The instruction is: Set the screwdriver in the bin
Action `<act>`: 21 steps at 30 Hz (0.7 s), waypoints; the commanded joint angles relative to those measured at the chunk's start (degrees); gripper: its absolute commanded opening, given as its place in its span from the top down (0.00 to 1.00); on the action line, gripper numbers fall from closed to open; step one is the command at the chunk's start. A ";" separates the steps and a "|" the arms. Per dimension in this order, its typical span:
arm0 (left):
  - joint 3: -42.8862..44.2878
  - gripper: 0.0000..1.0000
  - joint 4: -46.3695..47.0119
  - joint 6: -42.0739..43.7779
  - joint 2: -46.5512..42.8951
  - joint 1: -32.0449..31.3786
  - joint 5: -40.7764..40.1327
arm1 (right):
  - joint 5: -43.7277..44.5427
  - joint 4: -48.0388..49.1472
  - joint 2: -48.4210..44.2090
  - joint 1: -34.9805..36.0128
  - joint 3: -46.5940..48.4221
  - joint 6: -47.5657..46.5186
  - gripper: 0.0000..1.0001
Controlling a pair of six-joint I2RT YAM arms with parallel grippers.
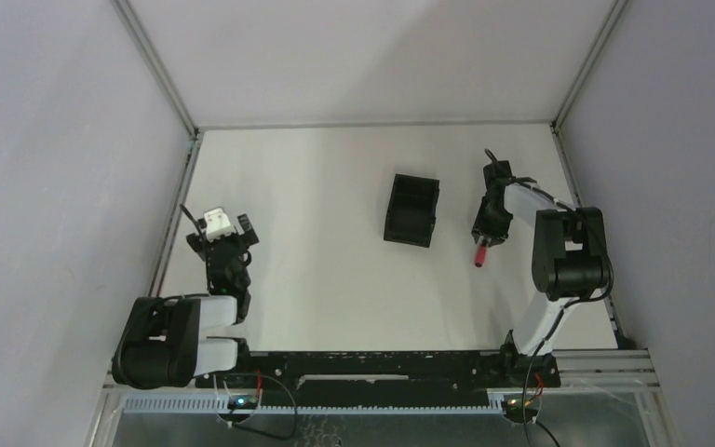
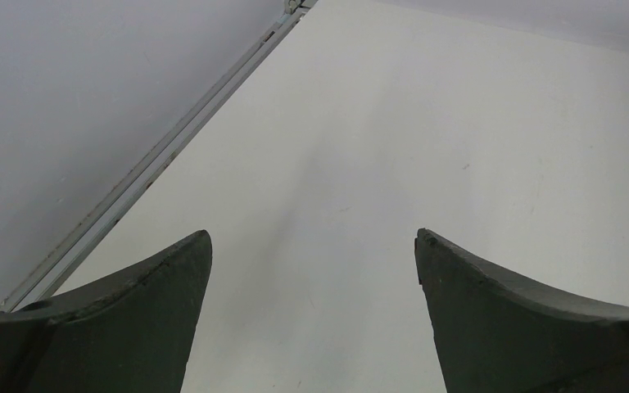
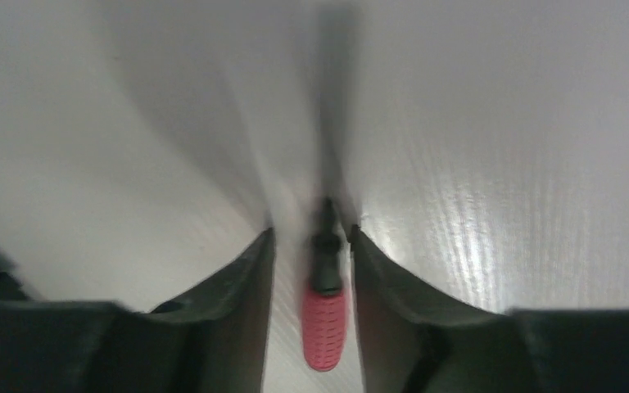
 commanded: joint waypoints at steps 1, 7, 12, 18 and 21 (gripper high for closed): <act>2.58 0.02 1.33 0.11 -0.35 0.34 0.11 | -1.72 1.61 2.87 -1.37 -1.51 -0.17 0.66; 2.62 0.02 1.33 0.15 -0.34 0.29 0.11 | -1.56 -5.54 -0.36 -1.58 3.41 -3.30 1.00; 2.63 0.02 1.29 0.13 -0.28 0.36 0.11 | -1.64 -22.82 -5.23 -1.59 18.56 -6.50 1.00; 2.56 0.02 1.33 0.11 -0.35 0.33 0.11 | 0.12 -36.10 -6.02 -1.21 34.86 -5.87 1.00; 2.62 0.02 1.33 0.11 -0.34 0.32 0.11 | -0.21 -35.95 -6.38 0.16 39.01 -4.93 1.00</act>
